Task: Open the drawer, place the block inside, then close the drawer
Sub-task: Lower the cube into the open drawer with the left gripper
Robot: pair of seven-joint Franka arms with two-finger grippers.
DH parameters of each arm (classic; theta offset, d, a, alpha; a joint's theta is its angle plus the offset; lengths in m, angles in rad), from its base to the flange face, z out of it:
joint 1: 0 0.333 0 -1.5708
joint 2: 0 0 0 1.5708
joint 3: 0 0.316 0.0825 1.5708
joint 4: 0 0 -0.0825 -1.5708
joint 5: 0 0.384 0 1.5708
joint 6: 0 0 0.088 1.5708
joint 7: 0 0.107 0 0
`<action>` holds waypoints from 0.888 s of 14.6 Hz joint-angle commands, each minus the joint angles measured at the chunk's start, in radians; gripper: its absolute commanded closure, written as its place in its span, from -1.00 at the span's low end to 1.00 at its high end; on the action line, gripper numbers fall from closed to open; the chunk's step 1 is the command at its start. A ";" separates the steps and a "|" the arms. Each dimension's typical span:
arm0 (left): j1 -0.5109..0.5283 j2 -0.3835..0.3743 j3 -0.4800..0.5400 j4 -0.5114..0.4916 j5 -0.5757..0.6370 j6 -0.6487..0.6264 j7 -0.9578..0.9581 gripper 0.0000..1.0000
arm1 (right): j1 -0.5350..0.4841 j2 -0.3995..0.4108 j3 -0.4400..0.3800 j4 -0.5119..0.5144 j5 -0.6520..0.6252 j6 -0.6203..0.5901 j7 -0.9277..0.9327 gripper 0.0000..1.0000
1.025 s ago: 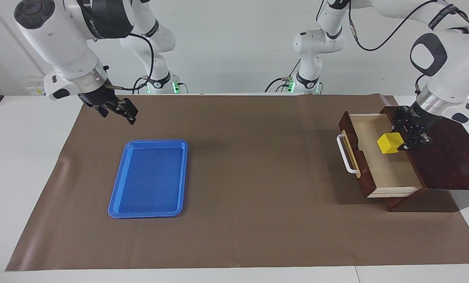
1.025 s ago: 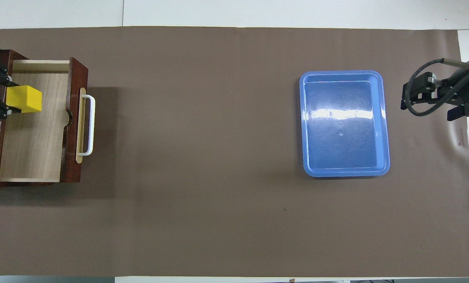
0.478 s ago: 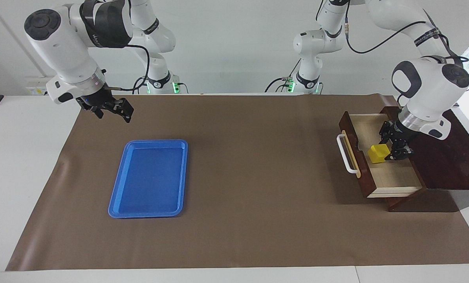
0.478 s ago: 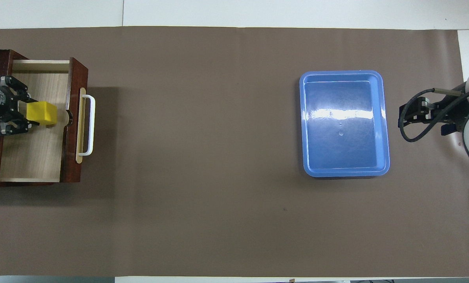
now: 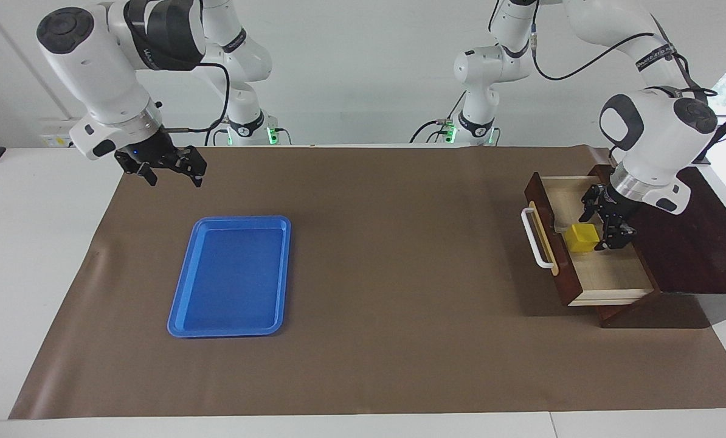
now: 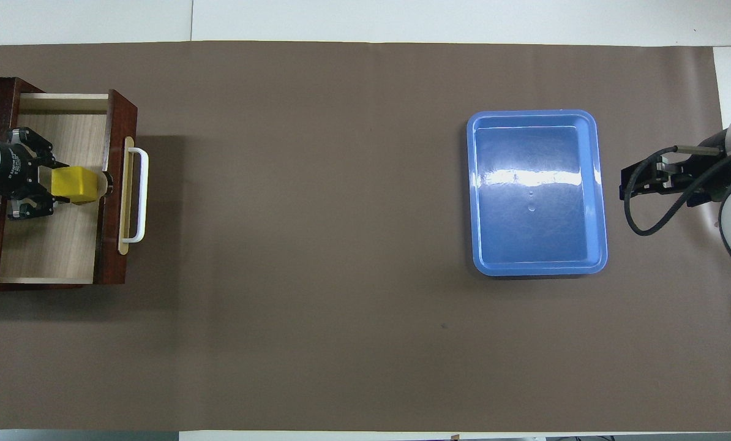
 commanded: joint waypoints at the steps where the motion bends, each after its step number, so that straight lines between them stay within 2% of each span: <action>1: -0.021 -0.022 -0.009 0.084 0.010 -0.078 -0.004 -1.00 | -0.020 -0.024 0.013 -0.027 -0.020 -0.002 -0.039 -1.00; 3: -0.107 -0.009 -0.006 0.161 0.008 -0.156 -0.089 -1.00 | -0.017 -0.024 0.013 -0.027 -0.020 -0.008 -0.041 -1.00; 4: -0.145 -0.008 -0.006 0.155 0.012 -0.158 -0.146 -1.00 | -0.015 -0.024 0.013 -0.027 -0.020 -0.008 -0.039 -1.00; 7: -0.238 -0.015 -0.004 0.112 0.017 -0.157 -0.179 -1.00 | -0.014 -0.027 0.013 -0.031 -0.020 -0.008 -0.035 -1.00; 8: -0.282 -0.012 -0.004 0.041 0.066 -0.135 -0.196 -1.00 | -0.014 -0.027 0.013 -0.033 -0.020 -0.008 -0.032 -1.00; 9: -0.278 -0.019 -0.004 -0.004 0.077 -0.093 -0.202 -1.00 | -0.014 -0.027 0.013 -0.033 -0.019 -0.008 -0.030 -1.00; 13: -0.230 -0.019 -0.003 -0.057 0.109 -0.014 -0.191 -1.00 | -0.011 -0.029 0.014 -0.033 -0.017 -0.008 -0.030 -1.00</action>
